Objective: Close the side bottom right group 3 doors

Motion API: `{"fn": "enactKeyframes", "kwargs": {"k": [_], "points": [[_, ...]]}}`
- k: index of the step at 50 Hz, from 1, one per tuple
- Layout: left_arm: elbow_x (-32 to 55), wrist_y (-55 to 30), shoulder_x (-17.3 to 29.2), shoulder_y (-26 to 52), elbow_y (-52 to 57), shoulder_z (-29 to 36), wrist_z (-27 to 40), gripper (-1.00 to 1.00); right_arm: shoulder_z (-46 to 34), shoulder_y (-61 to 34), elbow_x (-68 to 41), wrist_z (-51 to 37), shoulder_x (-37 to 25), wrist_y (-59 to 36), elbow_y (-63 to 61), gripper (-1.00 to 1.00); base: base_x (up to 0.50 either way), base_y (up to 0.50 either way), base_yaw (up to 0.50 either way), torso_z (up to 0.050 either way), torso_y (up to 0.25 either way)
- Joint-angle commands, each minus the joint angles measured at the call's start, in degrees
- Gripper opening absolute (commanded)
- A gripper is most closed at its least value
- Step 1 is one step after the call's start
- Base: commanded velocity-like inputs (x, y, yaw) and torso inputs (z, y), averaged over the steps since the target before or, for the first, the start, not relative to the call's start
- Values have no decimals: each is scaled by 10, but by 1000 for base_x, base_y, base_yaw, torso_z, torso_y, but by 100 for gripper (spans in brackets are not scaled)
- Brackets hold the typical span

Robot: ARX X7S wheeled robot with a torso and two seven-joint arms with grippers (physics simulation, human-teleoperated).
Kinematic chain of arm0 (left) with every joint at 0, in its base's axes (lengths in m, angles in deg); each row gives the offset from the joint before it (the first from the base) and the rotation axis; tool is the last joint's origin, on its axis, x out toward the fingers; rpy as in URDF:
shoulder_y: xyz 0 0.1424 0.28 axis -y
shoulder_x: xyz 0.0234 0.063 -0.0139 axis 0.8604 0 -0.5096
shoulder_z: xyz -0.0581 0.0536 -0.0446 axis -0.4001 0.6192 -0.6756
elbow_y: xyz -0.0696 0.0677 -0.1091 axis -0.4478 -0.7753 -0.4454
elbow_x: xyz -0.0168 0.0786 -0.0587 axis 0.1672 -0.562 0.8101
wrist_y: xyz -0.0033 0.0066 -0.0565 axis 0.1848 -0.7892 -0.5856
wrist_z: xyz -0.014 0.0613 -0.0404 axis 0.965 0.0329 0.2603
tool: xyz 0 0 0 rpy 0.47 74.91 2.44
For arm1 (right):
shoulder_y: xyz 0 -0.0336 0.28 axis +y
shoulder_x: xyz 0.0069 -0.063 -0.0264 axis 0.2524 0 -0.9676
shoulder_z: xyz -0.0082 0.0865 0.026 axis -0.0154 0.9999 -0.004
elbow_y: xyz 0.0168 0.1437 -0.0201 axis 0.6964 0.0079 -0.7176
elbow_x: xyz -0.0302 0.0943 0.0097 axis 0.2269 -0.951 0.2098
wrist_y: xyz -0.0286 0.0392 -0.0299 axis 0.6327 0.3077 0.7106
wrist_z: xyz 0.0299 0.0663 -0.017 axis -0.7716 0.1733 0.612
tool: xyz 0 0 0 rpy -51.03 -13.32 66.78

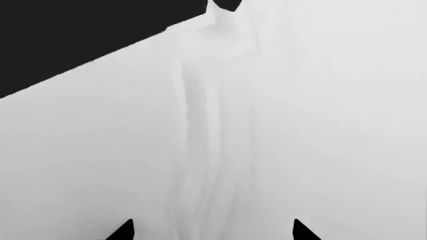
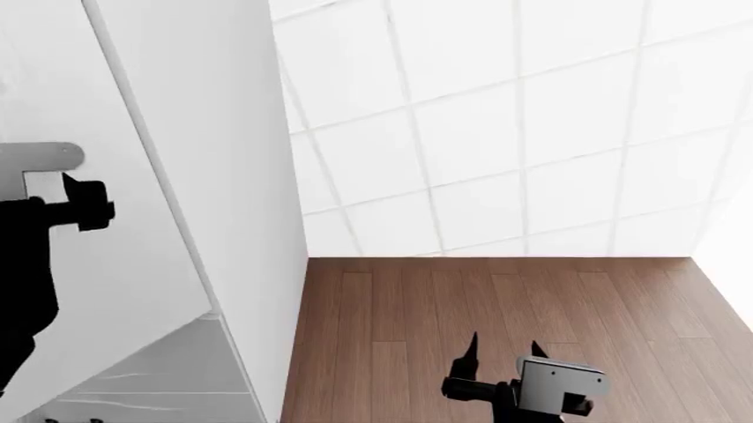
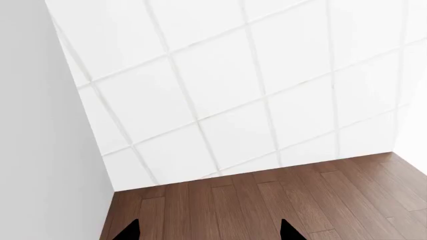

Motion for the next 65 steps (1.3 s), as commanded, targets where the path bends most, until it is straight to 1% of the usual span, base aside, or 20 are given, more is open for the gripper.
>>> {"fn": "enactKeyframes", "kwargs": {"k": [1, 15, 31, 51, 57, 65], "points": [[-7, 42, -26, 129, -55, 47, -48, 100, -2, 0, -2, -1, -1, 2, 0, 100, 13, 0, -7, 0, 10], [-46, 61, -62, 194, -156, 78, -67, 100, -2, -1, -6, -2, -3, 4, 0, 100, 6, 0, -5, 1, 1], [-86, 105, -118, 258, -321, 106, -92, 100, -3, -2, -10, -5, -5, 4, 2, 100, 0, 0, 0, 1, 0], [-134, 214, -182, 340, -561, 128, -121, 100, -5, -3, -13, -6, -6, 9, 7, 100, 0, 0, 0, 0, 0], [-141, 241, -192, 351, -604, 132, -128, 100, -5, -4, -14, -6, -6, 10, 10, 100, 0, 0, 0, 0, 0], [-138, 242, -187, 340, -593, 129, -129, 100, -7, -5, -14, -6, -6, 10, 12, 100, 0, 0, 0, 0, 0]]}}
